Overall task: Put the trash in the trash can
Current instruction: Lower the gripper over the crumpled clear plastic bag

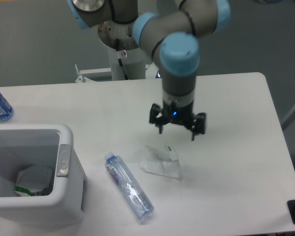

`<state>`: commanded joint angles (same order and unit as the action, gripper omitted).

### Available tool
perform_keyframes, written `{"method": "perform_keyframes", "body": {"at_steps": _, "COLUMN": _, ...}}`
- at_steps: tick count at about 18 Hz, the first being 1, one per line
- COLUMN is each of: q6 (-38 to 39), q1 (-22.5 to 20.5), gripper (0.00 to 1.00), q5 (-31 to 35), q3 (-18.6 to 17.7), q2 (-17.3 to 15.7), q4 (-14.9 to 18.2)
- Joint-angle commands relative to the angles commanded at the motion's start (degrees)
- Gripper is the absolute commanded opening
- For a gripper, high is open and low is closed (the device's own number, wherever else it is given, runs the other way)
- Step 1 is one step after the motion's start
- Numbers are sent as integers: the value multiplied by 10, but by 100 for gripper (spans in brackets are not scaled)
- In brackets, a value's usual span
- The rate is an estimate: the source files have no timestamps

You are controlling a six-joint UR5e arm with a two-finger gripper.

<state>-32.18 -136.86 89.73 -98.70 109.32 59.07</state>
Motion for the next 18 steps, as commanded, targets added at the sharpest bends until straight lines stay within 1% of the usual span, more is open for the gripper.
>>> {"method": "perform_keyframes", "body": {"at_steps": 2, "q6": 46, "q1": 3, "gripper": 100, "q5": 1, "q3": -1, "q2": 24, "q4": 0}}
{"method": "perform_keyframes", "body": {"at_steps": 3, "q6": 61, "q1": 4, "gripper": 100, "q5": 0, "q3": 0, "q2": 27, "q4": 0}}
{"method": "perform_keyframes", "body": {"at_steps": 5, "q6": 66, "q1": 7, "gripper": 100, "q5": 1, "q3": -3, "q2": 30, "q4": 1}}
{"method": "perform_keyframes", "body": {"at_steps": 7, "q6": 68, "q1": 7, "gripper": 100, "q5": 4, "q3": -20, "q2": 33, "q4": -1}}
{"method": "perform_keyframes", "body": {"at_steps": 9, "q6": 67, "q1": 8, "gripper": 100, "q5": 27, "q3": -36, "q2": 35, "q4": -3}}
{"method": "perform_keyframes", "body": {"at_steps": 10, "q6": 67, "q1": 8, "gripper": 100, "q5": 38, "q3": -38, "q2": 41, "q4": -4}}
{"method": "perform_keyframes", "body": {"at_steps": 13, "q6": 68, "q1": 8, "gripper": 100, "q5": 47, "q3": -39, "q2": 48, "q4": -6}}
{"method": "perform_keyframes", "body": {"at_steps": 15, "q6": 68, "q1": 8, "gripper": 96, "q5": 46, "q3": -33, "q2": 48, "q4": -4}}
{"method": "perform_keyframes", "body": {"at_steps": 16, "q6": 68, "q1": 8, "gripper": 96, "q5": 44, "q3": -29, "q2": 49, "q4": -4}}
{"method": "perform_keyframes", "body": {"at_steps": 18, "q6": 84, "q1": 8, "gripper": 97, "q5": 42, "q3": -27, "q2": 51, "q4": -6}}
